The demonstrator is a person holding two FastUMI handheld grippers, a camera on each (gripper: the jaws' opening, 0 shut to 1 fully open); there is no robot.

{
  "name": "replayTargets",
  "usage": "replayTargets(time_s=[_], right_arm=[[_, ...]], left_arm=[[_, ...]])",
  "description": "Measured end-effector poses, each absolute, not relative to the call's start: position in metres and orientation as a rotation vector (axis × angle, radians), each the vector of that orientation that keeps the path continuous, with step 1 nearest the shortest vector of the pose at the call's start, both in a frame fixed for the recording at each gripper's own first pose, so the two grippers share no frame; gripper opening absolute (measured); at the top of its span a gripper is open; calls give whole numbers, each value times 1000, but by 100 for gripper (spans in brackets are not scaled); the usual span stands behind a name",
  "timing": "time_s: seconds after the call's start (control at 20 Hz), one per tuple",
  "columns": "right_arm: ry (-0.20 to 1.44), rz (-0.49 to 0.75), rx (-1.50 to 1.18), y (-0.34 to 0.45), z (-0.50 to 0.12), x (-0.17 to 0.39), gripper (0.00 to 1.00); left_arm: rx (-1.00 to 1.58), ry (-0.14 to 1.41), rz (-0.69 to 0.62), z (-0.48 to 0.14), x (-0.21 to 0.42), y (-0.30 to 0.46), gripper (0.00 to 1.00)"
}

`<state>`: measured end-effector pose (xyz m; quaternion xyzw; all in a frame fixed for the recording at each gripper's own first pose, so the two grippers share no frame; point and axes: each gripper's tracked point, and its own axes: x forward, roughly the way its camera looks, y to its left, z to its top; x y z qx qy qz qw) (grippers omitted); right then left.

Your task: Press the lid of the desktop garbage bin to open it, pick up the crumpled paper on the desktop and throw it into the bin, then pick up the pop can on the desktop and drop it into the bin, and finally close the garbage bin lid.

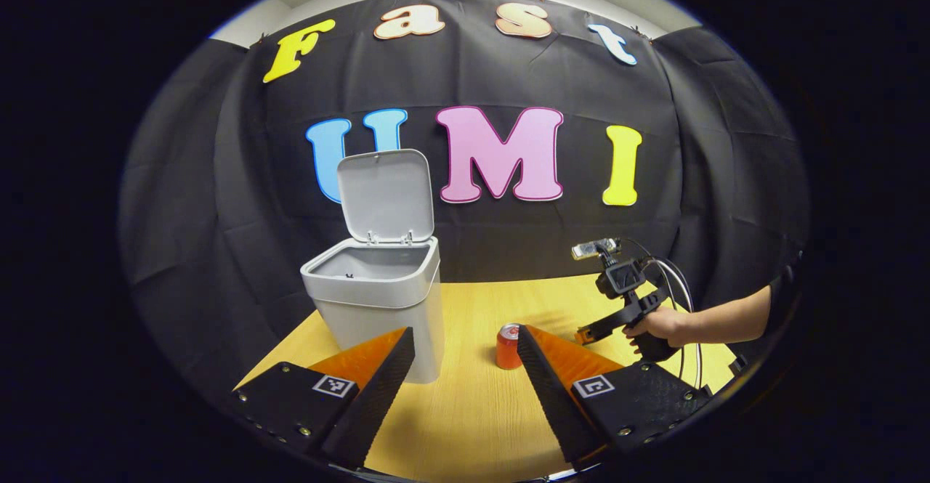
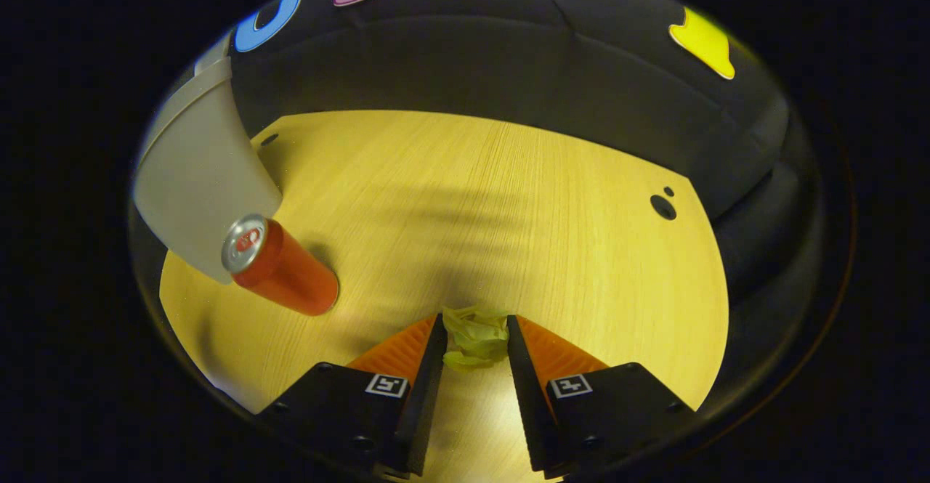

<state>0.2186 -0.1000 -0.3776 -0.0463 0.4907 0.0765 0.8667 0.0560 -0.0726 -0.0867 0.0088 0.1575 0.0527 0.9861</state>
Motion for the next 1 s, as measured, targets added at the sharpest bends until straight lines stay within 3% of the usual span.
replayTargets(time_s=[0.35, 0.65, 0.7, 0.75, 0.8, 1.0], right_arm=[[872, 166, -173, -93, -286, 247, 56], [717, 238, -193, -42, -196, 270, 55], [697, 256, -199, -30, -184, 273, 42], [672, 272, -204, -19, -172, 275, 42], [646, 292, -203, -5, -158, 277, 55], [597, 408, -163, 66, -120, 284, 55]], left_arm=[[8, 290, 34, -80, 61, -63, 94], [-5, 264, 9, -71, 51, -49, 94], [-5, 262, 9, -71, 49, -45, 93], [-9, 262, 9, -72, 49, -42, 93], [-19, 263, 10, -75, 49, -39, 93], [-62, 272, 27, -79, 45, -25, 93]])
